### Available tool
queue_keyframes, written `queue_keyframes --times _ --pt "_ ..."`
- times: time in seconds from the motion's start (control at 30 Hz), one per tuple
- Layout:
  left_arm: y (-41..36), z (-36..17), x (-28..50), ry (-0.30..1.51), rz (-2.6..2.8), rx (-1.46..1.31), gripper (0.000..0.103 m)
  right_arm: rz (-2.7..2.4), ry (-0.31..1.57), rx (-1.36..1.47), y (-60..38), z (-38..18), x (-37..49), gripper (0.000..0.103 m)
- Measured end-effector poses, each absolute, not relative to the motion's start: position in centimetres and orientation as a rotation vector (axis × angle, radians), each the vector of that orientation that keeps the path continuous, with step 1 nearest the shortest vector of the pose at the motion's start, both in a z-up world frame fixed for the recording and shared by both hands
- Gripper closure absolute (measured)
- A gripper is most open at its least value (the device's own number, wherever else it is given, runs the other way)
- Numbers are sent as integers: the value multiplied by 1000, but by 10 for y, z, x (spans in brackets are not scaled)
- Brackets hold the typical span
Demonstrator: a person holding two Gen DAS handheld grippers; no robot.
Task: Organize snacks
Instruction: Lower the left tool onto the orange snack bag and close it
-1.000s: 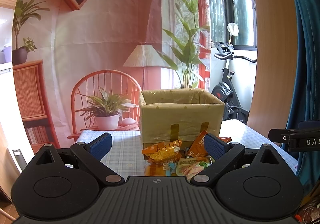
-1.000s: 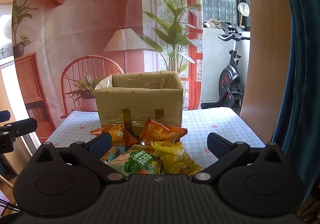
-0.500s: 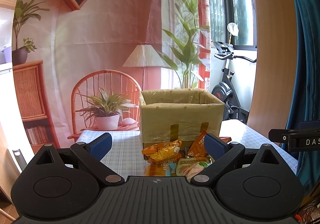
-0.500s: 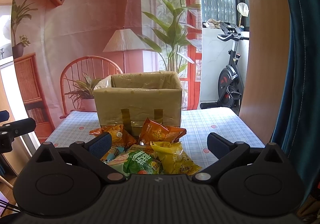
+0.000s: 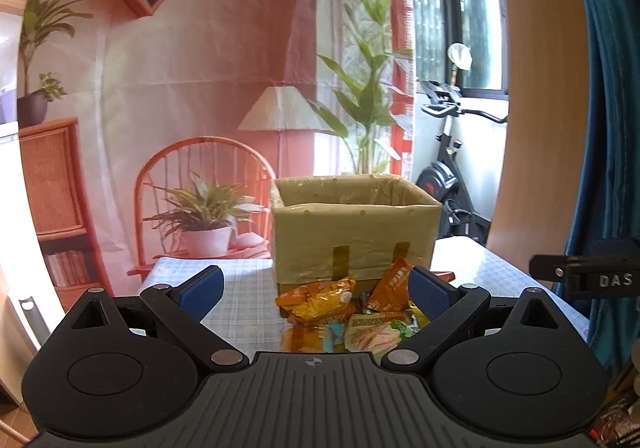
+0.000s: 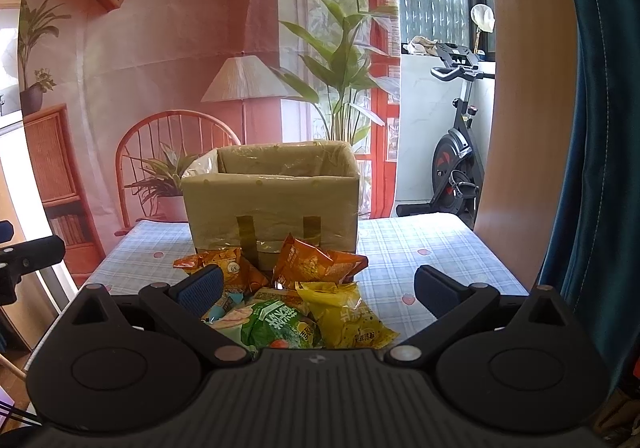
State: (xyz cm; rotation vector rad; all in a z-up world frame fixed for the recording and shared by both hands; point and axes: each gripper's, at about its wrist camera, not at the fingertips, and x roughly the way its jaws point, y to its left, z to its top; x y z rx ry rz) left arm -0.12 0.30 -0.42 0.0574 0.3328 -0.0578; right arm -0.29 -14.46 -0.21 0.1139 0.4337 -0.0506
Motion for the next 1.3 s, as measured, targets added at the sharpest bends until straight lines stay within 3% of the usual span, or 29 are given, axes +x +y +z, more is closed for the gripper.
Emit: queue_keyframes --times 0.23,0.73,1.03,1.3 --pt "0 -4 25 282 -1 141 2 -17 404 101 -157 -3 24 0" --pt "27 -11 135 351 -23 138 6 53 411 139 -196 -35 118 0" --pt "43 -48 184 449 -39 63 8 72 414 86 -205 -64 156 0" --pt "42 -92 216 555 -63 67 13 94 559 105 -216 -129 180 5"
